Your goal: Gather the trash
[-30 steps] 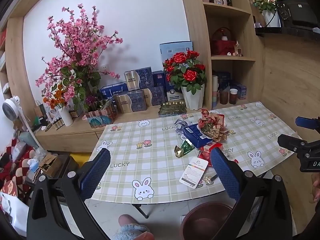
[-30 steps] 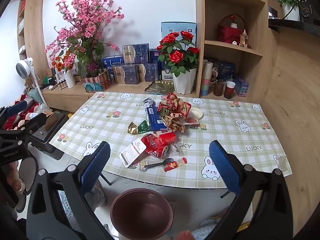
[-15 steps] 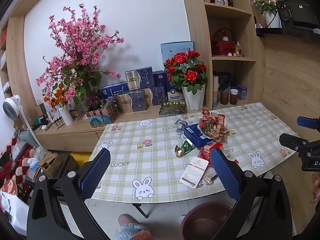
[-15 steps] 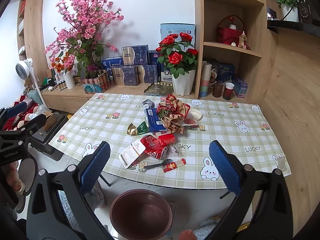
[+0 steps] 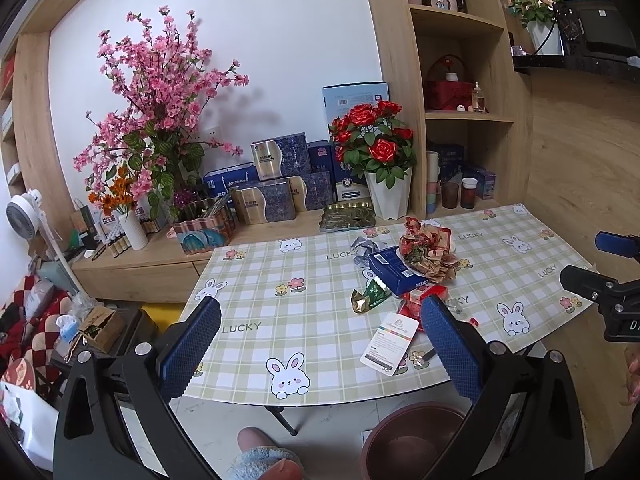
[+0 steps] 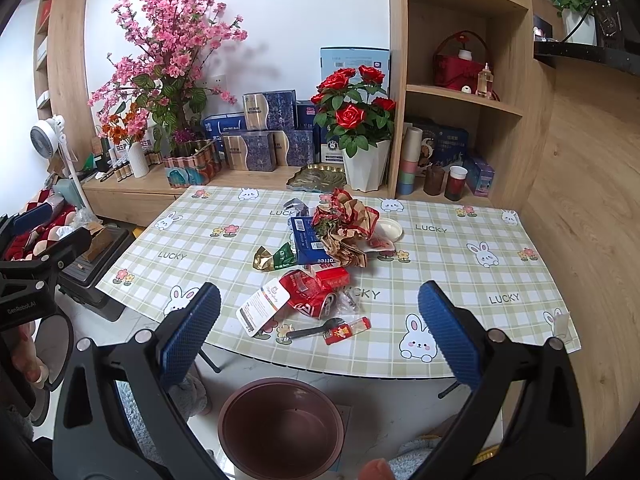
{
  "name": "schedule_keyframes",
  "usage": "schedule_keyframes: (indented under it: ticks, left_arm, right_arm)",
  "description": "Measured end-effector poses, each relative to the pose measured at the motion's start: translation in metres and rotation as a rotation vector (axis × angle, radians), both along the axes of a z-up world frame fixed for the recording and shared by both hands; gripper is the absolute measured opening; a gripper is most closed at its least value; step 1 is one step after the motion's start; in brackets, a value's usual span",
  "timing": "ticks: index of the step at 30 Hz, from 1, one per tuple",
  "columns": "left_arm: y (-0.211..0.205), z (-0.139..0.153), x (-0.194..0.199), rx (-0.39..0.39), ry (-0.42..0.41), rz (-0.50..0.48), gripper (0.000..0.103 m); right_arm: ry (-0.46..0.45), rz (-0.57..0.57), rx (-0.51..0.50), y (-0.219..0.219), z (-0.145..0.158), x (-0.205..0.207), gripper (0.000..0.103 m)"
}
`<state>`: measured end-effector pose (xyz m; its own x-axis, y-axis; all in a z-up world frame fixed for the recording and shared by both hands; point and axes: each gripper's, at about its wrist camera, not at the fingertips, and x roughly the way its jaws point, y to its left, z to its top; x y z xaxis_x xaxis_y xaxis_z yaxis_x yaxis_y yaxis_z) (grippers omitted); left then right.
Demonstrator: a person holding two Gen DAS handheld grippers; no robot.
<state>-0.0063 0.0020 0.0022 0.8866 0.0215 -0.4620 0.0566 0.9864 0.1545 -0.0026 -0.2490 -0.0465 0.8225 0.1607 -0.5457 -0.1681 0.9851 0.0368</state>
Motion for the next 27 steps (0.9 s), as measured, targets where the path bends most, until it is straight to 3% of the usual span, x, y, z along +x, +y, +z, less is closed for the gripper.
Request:
schedule_keyframes:
  ticks: [27]
  left_arm:
    - [0.0042,-0.0037,-0.0011,-0.008,0.006,0.002,0.098]
  right_arm:
    - [0.001,-0.001,-0.008,-0.0002,0.0027,-0.0021,0.098]
